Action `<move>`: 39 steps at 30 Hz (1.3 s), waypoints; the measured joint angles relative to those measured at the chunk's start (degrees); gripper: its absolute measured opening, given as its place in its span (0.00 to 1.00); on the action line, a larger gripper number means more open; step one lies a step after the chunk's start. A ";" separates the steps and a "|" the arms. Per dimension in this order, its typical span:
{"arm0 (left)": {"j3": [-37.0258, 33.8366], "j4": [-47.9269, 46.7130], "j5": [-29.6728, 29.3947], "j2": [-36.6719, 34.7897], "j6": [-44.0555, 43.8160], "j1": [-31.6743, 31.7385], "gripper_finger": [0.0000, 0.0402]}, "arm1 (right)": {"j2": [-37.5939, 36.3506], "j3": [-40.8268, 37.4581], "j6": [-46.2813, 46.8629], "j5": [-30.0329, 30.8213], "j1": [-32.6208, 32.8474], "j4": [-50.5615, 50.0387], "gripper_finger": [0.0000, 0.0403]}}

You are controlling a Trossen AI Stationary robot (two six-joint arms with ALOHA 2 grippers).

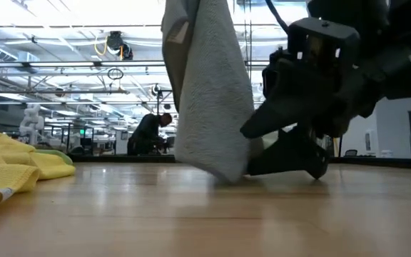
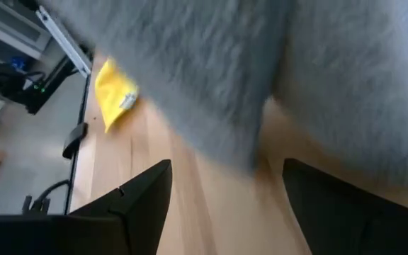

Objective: Fold microfiber towels
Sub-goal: Fold the gray towel

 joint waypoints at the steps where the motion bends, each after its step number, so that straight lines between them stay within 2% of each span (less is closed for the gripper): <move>1: 0.00 0.00 0.02 0.00 -0.41 0.00 0.02 | 0.25 0.01 -0.29 0.15 0.00 0.60 0.65; 6: 0.00 0.00 0.02 0.00 -0.84 0.00 0.01 | 0.33 0.01 -4.85 2.66 0.00 1.13 0.63; 9: 0.00 -0.02 0.02 0.00 -0.87 0.19 0.02 | 0.33 1.09 -7.95 2.75 -0.53 1.43 0.58; 12: 0.00 -0.06 0.00 0.00 -0.90 0.47 0.02 | 0.30 1.71 -9.07 2.74 -0.92 3.26 0.44; 17: 0.00 -0.76 0.03 0.00 0.01 0.98 0.01 | -0.48 1.80 -1.04 1.32 -1.55 6.14 0.06; 20: -0.02 -3.20 0.13 -0.86 0.81 0.78 0.03 | -4.48 1.76 -2.38 -0.41 -1.57 4.92 0.03; 23: 0.07 -7.23 1.11 -1.85 -0.26 0.64 0.03 | -12.55 1.82 -4.66 -1.75 -1.75 -3.56 0.01; 28: 0.04 -17.14 3.51 -1.97 -1.75 -1.00 0.08 | -28.14 1.82 -4.73 -6.04 -3.07 -25.72 0.00; 34: 0.02 -20.02 3.69 -1.19 0.31 -3.56 0.27 | -42.18 1.82 -0.07 -6.06 -3.17 -46.18 0.00; 39: 0.04 -19.81 4.95 -0.47 -1.19 -5.29 0.43 | -46.82 1.80 -0.26 -6.35 -3.13 -58.45 0.00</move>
